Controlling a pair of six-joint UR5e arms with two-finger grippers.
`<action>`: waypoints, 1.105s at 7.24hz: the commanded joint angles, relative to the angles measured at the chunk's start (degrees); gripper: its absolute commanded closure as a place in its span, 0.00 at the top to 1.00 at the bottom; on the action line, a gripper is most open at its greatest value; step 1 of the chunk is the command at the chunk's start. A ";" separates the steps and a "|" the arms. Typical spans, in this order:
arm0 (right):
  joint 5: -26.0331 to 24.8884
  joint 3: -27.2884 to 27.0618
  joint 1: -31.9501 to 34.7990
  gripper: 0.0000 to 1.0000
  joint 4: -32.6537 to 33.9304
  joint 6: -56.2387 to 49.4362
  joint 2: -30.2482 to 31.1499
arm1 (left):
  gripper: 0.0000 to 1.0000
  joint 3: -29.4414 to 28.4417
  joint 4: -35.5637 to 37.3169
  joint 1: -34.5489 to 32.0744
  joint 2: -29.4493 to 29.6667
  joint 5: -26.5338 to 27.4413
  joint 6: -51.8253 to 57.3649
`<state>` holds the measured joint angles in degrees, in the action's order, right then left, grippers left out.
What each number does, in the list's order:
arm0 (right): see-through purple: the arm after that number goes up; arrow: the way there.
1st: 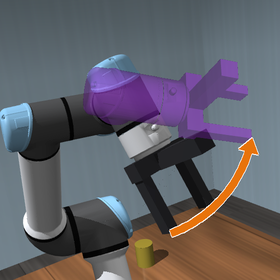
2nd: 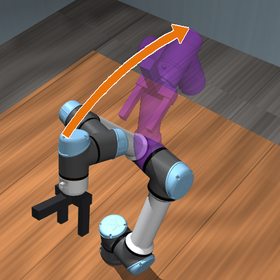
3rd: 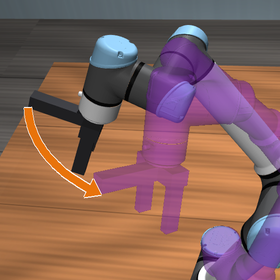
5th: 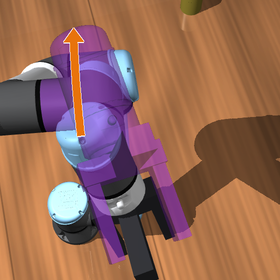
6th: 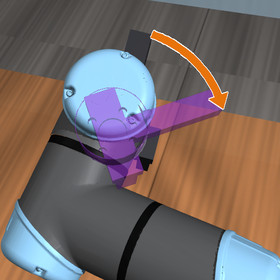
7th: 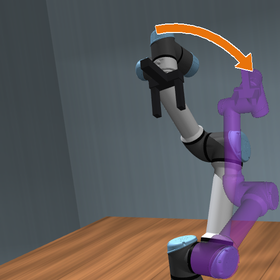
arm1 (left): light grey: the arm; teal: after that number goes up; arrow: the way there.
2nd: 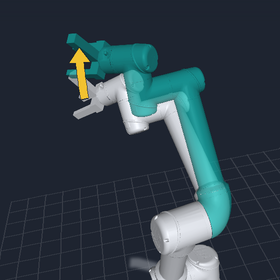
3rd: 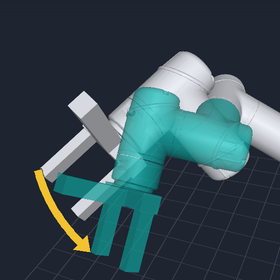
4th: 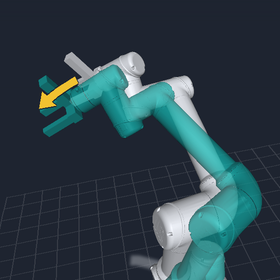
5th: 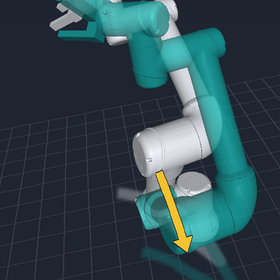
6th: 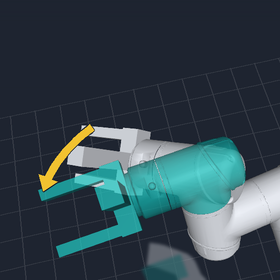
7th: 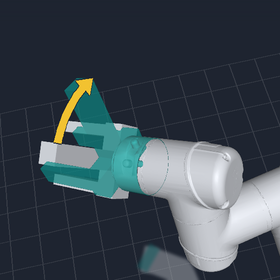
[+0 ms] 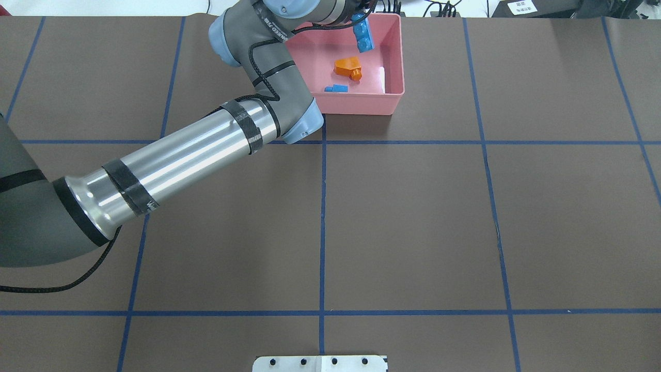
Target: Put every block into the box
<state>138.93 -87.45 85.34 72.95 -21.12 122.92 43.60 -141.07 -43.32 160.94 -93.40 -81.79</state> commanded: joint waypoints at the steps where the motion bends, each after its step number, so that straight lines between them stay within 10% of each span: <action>1: 0.99 0.09 -0.09 0.98 0.09 0.03 -0.05 | 1.00 -0.80 0.00 0.86 -0.02 1.02 0.57; 3: 1.60 0.09 -0.26 0.93 0.09 0.03 -0.22 | 1.00 -0.36 0.00 0.87 -0.02 0.94 0.58; 5: 1.78 0.53 -0.27 0.06 0.09 1.52 -0.31 | 1.00 -0.09 0.00 0.87 0.07 0.94 0.58; 8: 1.52 0.53 -0.62 0.00 -0.87 0.56 -0.31 | 1.00 2.35 0.18 0.87 0.25 0.67 0.31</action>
<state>140.57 -86.91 84.82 72.78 -20.33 122.61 44.70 -141.02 -42.45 161.12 -92.56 -81.33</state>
